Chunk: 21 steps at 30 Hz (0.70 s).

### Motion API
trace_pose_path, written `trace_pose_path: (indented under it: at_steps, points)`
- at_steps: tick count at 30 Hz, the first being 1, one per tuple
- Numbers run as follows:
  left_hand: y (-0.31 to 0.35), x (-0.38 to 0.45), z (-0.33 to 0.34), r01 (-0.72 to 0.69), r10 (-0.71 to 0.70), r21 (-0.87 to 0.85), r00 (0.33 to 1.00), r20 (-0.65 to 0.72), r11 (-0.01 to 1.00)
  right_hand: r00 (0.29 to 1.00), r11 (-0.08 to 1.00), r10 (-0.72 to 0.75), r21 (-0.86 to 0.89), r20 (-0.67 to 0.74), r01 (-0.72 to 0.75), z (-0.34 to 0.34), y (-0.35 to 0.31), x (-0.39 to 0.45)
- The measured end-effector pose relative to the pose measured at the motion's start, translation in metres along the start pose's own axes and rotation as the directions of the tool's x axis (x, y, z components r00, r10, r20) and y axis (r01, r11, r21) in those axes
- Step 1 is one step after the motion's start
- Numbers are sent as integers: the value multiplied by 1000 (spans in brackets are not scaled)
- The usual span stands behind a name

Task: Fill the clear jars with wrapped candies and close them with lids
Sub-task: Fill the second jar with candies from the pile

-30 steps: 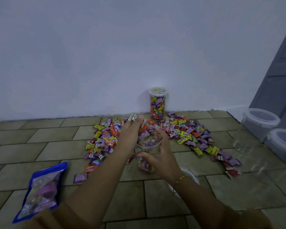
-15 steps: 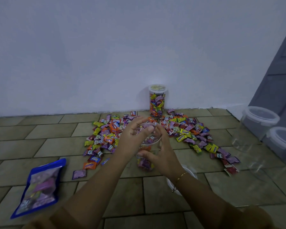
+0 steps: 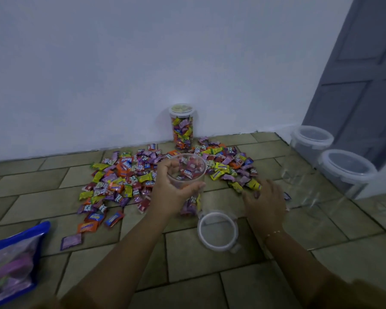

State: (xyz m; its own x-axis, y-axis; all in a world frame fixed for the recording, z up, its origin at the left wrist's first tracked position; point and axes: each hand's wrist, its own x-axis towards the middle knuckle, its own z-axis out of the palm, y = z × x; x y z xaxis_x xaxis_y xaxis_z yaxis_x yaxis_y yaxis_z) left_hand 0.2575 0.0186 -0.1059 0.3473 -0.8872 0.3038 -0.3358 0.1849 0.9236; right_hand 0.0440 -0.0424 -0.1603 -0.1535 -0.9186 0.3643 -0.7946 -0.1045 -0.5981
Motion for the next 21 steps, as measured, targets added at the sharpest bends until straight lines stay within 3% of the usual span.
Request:
trace_pose_path:
  at_steps: [3, 8, 16, 18, 21]
  points:
    - [-2, 3, 12, -11, 11, 1, 1000, -4, 1000, 979, 976, 132, -192, 157, -101, -1, 25, 12]
    - [-3, 3, 19, -21, 21, -29, 1000, -7, 999, 956, 946, 143, -321, 256, -55, -1, 39, 26]
    - [-2, 2, 24, 57, -56, -81, 998, 16, 995, 956, 904, 20, -413, 294, 109, 5, 34, 32]
    - [-2, 3, 23, 75, -74, -72, 997, 8, 995, 958, 915, -47, -373, 283, 155, 7, 32, 32]
    - [1, 2, 23, 73, -73, -49, 997, -2, 996, 954, 969, -121, -176, 273, 173, 10, 31, 32]
